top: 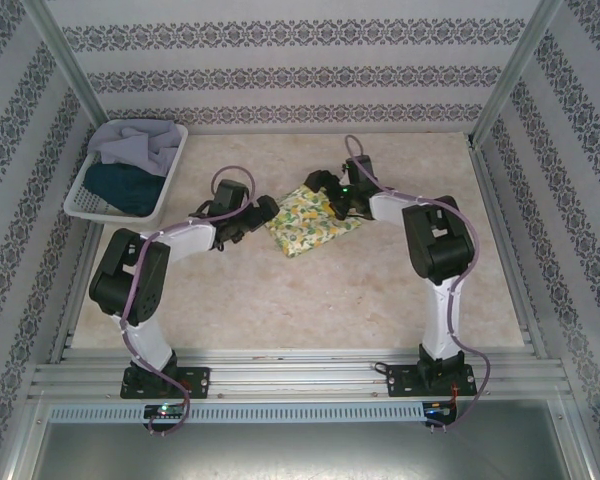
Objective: Fold and stack the skirts
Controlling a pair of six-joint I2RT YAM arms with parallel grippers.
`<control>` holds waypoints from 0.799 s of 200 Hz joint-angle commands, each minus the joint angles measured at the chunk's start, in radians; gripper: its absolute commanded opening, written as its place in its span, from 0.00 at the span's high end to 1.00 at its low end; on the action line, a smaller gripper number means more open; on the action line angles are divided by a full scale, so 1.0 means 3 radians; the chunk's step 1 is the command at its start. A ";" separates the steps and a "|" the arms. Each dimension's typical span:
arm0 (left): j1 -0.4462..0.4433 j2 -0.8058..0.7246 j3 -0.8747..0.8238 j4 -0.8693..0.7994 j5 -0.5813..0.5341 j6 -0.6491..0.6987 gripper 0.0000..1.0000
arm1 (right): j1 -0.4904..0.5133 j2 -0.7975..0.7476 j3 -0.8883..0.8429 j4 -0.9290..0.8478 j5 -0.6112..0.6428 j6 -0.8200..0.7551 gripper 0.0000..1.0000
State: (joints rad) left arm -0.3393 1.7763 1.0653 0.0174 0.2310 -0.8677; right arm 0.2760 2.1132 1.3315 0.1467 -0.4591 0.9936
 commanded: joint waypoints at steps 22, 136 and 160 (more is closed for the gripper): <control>0.0004 -0.0135 0.0674 -0.0602 -0.0564 0.0797 0.00 | -0.0446 -0.0137 -0.0398 -0.0078 0.0863 0.0155 0.02; 0.0571 -0.0713 0.0430 -0.1141 -0.1195 0.1096 0.00 | -0.1480 0.0669 0.1368 -0.1005 0.1181 -0.0178 0.02; 0.0712 -0.0735 0.0433 -0.1237 -0.1039 0.1042 0.00 | -0.1530 0.0788 0.1560 -0.1052 0.1360 0.0038 0.02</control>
State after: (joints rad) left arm -0.1696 1.5837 1.1885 -0.2726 -0.0898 -0.5541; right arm -0.1734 2.3116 1.7432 -0.0856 -0.1173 0.9733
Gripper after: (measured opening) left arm 0.998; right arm 0.978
